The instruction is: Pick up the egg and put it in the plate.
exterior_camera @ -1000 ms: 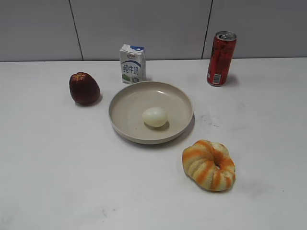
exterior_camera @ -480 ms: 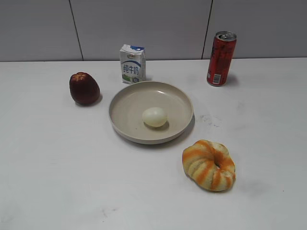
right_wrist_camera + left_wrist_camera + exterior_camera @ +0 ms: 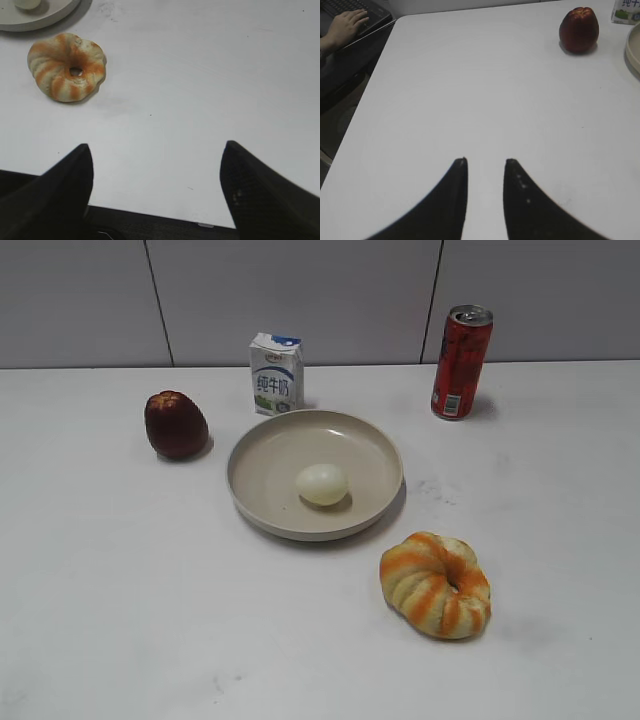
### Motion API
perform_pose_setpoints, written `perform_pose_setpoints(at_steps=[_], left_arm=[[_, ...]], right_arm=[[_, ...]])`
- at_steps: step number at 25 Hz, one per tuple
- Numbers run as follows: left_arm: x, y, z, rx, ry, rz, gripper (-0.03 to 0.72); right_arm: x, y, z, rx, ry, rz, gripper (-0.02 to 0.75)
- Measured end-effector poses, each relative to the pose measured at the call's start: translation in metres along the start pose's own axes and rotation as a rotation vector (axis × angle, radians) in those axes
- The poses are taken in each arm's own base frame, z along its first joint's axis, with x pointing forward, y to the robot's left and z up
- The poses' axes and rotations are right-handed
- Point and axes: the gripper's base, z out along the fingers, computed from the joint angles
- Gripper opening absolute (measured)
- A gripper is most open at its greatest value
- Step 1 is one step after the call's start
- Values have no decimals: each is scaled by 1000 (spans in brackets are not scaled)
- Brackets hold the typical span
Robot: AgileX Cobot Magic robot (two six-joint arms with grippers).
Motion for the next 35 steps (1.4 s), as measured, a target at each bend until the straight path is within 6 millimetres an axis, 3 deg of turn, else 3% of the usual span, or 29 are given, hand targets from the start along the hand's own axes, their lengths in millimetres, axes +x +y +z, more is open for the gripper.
perform_pose_setpoints(at_steps=[9,19,35], left_arm=[[0,0,0,0,0,0,190],[0,0,0,0,0,0,190],[0,0,0,0,0,0,190]], right_arm=[[1,0,-2,-2,-16,2,594],[18,0,-27,121,-224,94,594],[19,0,-27,130,-231,102,592]])
